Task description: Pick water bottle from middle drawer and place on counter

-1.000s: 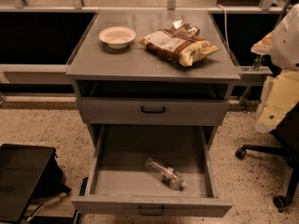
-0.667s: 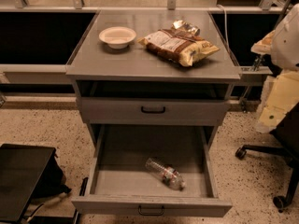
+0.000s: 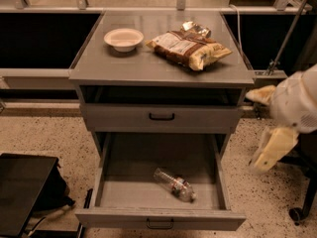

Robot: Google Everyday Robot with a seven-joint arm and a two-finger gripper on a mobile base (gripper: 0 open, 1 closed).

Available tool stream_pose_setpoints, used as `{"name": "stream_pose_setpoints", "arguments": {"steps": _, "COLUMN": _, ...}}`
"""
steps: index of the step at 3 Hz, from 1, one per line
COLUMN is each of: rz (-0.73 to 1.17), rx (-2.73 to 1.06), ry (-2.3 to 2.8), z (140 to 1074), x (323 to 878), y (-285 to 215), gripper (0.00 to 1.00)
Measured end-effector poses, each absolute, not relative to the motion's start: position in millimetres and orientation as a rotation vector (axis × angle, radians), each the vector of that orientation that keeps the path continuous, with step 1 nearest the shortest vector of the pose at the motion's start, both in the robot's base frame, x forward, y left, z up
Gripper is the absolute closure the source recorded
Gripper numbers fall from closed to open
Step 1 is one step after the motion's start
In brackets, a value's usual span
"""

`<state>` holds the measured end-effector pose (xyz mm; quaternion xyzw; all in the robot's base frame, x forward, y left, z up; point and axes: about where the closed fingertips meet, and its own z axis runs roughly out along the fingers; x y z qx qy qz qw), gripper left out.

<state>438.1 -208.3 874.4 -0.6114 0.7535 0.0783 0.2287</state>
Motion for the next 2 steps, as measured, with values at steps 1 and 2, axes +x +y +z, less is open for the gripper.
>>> {"name": "stream_pose_setpoints", "arguments": {"steps": 1, "rz": 0.303, "rx": -1.656, "ry": 2.058, "z": 794, "x": 435, "y": -192, "gripper": 0.0}}
{"name": "stream_pose_setpoints", "arguments": {"steps": 2, "rz": 0.321, "rx": -1.673, "ry": 2.118, "z": 705, "x": 434, "y": -169, "gripper": 0.0}}
